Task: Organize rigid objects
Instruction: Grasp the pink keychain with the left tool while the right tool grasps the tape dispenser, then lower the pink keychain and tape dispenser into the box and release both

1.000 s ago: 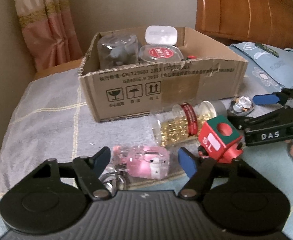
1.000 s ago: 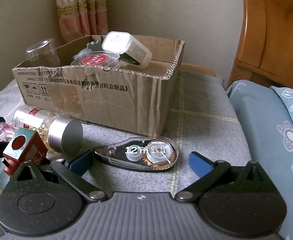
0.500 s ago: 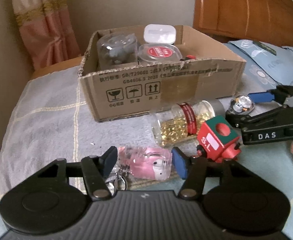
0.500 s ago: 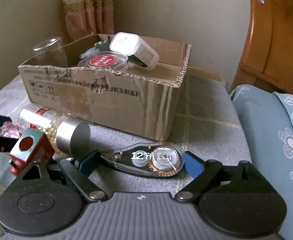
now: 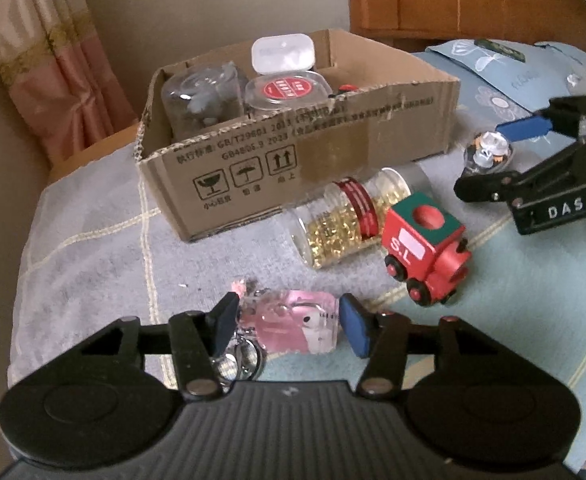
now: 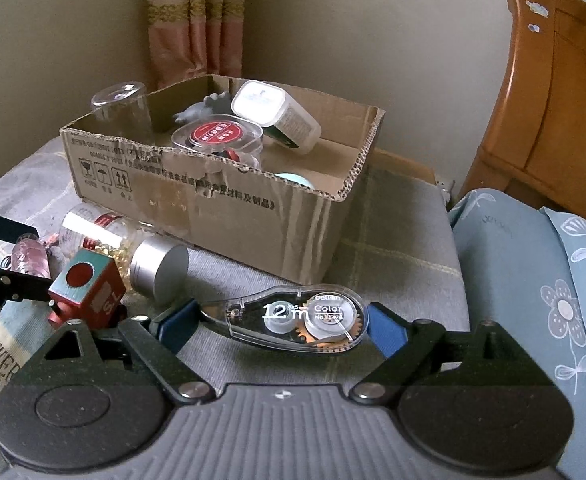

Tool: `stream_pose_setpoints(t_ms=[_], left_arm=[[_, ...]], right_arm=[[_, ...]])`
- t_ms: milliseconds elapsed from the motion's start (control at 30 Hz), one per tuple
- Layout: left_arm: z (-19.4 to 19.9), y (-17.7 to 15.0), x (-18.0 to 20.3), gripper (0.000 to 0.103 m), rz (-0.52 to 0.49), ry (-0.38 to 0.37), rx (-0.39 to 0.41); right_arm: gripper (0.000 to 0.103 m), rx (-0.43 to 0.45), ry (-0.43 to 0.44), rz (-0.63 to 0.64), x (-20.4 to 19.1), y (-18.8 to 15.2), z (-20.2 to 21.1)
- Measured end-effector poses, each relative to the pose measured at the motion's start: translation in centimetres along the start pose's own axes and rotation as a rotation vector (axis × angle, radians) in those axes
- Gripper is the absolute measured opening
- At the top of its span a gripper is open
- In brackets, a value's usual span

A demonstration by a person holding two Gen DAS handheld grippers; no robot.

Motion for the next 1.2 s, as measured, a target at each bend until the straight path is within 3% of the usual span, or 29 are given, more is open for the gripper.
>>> stream_pose_setpoints(t_ms=[367, 633, 800, 1167, 1200], left_arm=[[0.3, 0.1, -0.5, 0.052, -0.026, -0.056, -0.046], [2.8, 2.6, -1.6, 0.052, -0.113, -0.1, -0.065], [3.9, 4.9, -2.4, 0.052, -0.113, -0.146, -0.076], [7.0, 11.1, -2.4, 0.052, -0.125, -0.192, 0.023], [7.2, 11.8, -2.3, 0.052, -0.129, -0.191, 0.037]], right_arm=[[0.093, 0.012, 0.047, 0.013, -0.3, 1.5, 1.7], [0.093, 0.036, 0.107, 0.031, -0.2, 4.5, 4.0], [0.093, 0.051, 0.111, 0.073, 0.0, 7.2, 4.4], [0.093, 0.031, 0.115, 0.133, 0.9, 12.7, 1.3], [0.096, 0.035, 0.114, 0.128, 1.2, 13.2, 1.0]])
Point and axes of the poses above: each gripper's, at about its wrist camera, not at the fingertips, and z roughly against the way its jaws point, x to its right, y to its top, the point moved 7 cm from there along -z, roughly the way its jaws point, and after that the axes turned 14 degrees about y, right-handed, at the moved point
